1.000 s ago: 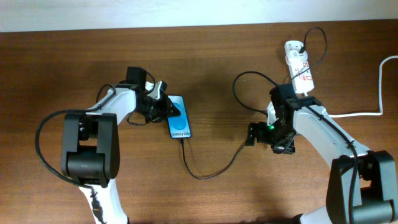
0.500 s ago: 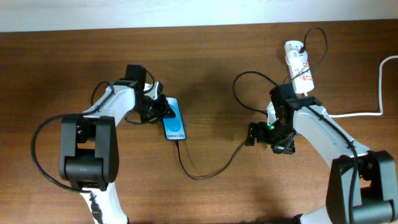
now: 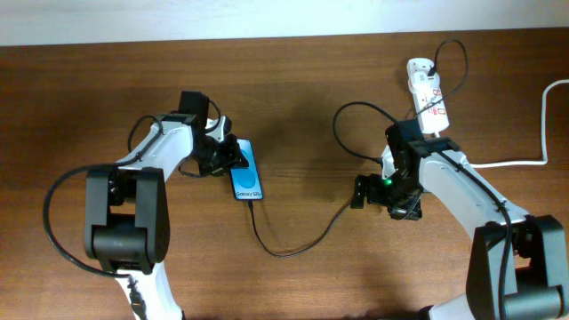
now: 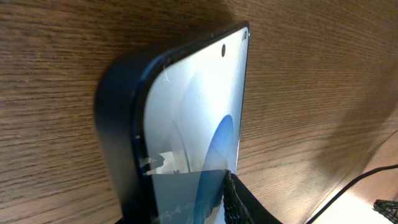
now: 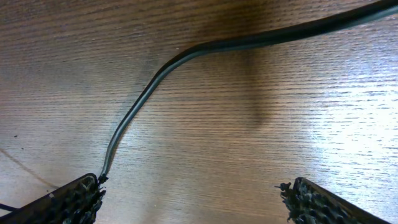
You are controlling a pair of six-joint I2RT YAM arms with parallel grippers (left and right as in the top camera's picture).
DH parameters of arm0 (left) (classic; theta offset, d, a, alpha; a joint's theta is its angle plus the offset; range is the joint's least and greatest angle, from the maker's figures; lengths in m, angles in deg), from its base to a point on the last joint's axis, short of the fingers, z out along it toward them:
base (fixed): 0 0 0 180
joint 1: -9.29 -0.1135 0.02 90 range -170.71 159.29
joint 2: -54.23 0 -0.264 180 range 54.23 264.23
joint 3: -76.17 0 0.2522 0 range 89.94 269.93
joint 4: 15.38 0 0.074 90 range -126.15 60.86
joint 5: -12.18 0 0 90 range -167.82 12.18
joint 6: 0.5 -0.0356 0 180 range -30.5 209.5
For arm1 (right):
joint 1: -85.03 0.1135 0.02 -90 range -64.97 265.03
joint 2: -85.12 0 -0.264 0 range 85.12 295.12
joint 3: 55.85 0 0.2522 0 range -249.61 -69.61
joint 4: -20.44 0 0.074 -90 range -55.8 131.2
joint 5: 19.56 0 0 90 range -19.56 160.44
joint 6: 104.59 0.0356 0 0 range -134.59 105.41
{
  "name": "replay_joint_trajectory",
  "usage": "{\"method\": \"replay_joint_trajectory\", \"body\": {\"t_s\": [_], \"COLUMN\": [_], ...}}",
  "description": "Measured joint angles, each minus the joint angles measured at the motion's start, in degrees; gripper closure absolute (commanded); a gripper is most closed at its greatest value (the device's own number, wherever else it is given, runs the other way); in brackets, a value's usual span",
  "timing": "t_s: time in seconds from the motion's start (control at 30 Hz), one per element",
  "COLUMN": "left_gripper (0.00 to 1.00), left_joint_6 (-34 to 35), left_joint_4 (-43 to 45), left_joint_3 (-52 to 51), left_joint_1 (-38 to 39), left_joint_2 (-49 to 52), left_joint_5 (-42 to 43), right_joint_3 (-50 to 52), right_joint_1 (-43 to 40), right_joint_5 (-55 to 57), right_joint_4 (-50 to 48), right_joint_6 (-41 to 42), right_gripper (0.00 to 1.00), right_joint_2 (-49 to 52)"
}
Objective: Plug charger to phone and switch on socket
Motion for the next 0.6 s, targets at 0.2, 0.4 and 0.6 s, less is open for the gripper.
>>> {"method": "replay_joint_trajectory", "body": {"t_s": [0.2,0.4,0.6], "left_gripper": [0.62,0.54,0.57], "left_joint_6": [0.2,0.2,0.2], "left_joint_4": [-0.2,-0.4,-0.5], "left_joint_3": [0.2,0.3,0.3], "left_joint_1": [0.2,0.2,0.2], "left_joint_2": [-0.4,-0.8,-0.9], "left_joint_5": [-3.5,-8.5,-9.6], "right_joint_3": [0.0,0.0,0.0], "right_joint_1": [0.0,0.0,0.0], "right_joint_5": [0.0,0.0,0.0], "right_joint_4": [-0.1,-0.1,-0.1], "right_joint_6": [0.0,0.0,0.0], "right_gripper": [0.02,0.02,0.02], "right_joint_2": [0.0,0.0,0.0]}}
